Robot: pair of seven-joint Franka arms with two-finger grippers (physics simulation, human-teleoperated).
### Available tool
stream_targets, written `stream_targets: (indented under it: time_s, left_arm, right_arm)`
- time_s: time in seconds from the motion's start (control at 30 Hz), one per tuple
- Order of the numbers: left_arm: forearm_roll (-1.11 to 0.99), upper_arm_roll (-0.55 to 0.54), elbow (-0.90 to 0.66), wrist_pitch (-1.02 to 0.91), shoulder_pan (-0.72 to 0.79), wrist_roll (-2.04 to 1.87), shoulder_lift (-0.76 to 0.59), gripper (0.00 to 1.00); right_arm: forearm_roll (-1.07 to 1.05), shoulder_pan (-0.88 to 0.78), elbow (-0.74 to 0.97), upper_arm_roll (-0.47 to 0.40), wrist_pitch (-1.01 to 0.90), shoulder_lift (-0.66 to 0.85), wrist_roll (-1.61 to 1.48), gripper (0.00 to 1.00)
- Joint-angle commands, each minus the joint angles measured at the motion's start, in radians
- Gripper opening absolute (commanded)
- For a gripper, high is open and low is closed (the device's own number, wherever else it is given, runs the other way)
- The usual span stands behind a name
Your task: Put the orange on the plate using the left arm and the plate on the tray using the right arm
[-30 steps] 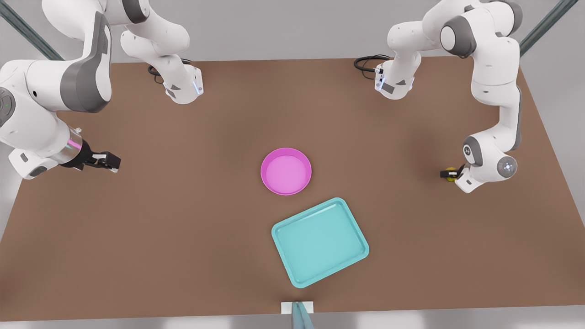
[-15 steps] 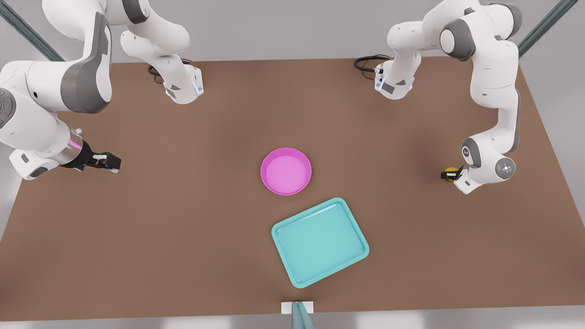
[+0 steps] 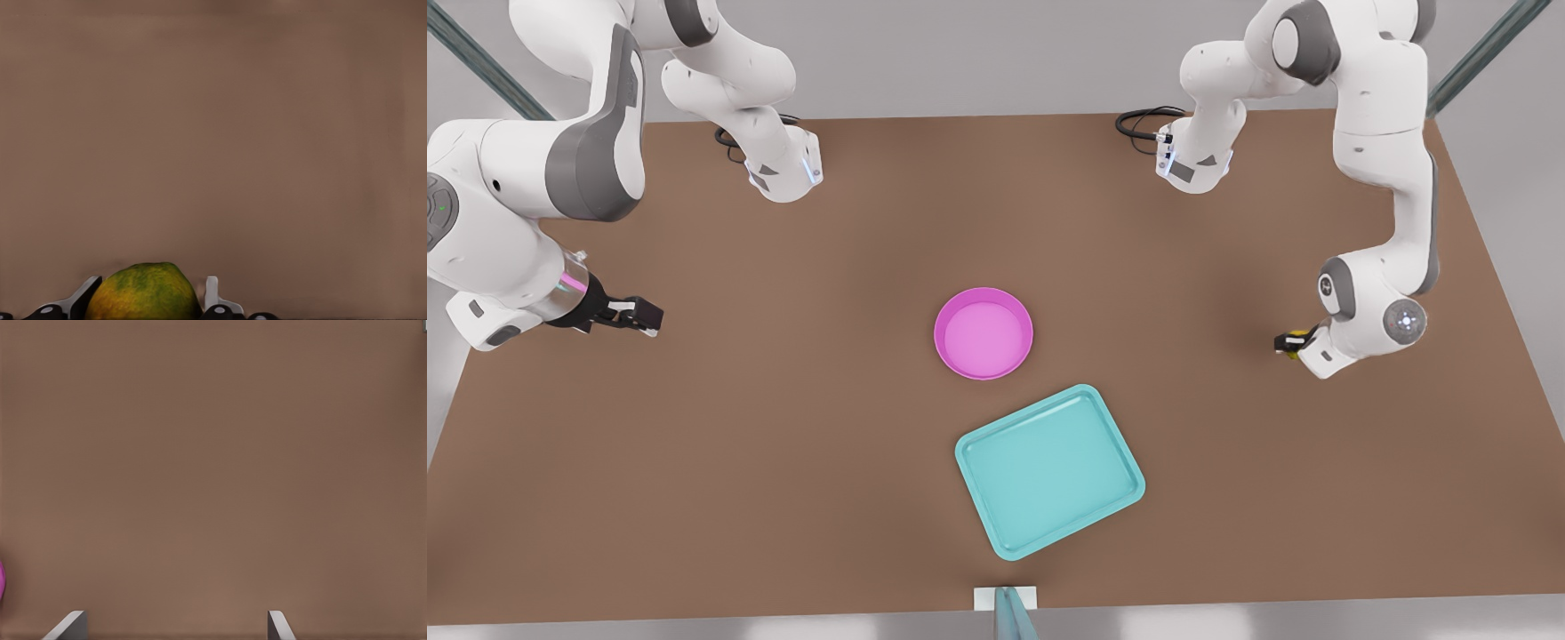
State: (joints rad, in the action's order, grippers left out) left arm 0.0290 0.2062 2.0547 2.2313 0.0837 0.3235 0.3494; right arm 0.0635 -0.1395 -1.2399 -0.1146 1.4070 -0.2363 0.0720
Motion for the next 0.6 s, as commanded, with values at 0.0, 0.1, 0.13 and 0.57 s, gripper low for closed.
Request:
stream_targets:
  time_s: [0.0, 0.1, 0.13, 0.57]
  left_arm:
    - [0.008, -0.007, -0.093, -0.294, 0.148, -0.371, -0.029, 0.69]
    - [0.091, -0.008, -0.327, -0.510, 0.502, -0.823, 0.016, 0.69]
    - [0.140, -0.008, -0.393, -0.515, 0.593, -0.932, 0.054, 0.69]
    - [0.212, -0.151, -0.805, -0.369, 0.734, -1.365, 0.413, 0.88]
  right_arm:
    - [-0.001, 0.000, 0.000, 0.000, 0.000, -0.001, 0.000, 1.00]
    - [-0.001, 0.000, 0.000, 0.000, 0.000, -0.003, 0.000, 1.00]
    - [-0.001, 0.000, 0.000, 0.000, 0.000, -0.003, 0.000, 1.00]
    - [-0.002, -0.002, -0.001, 0.000, 0.007, -0.005, 0.002, 1.00]
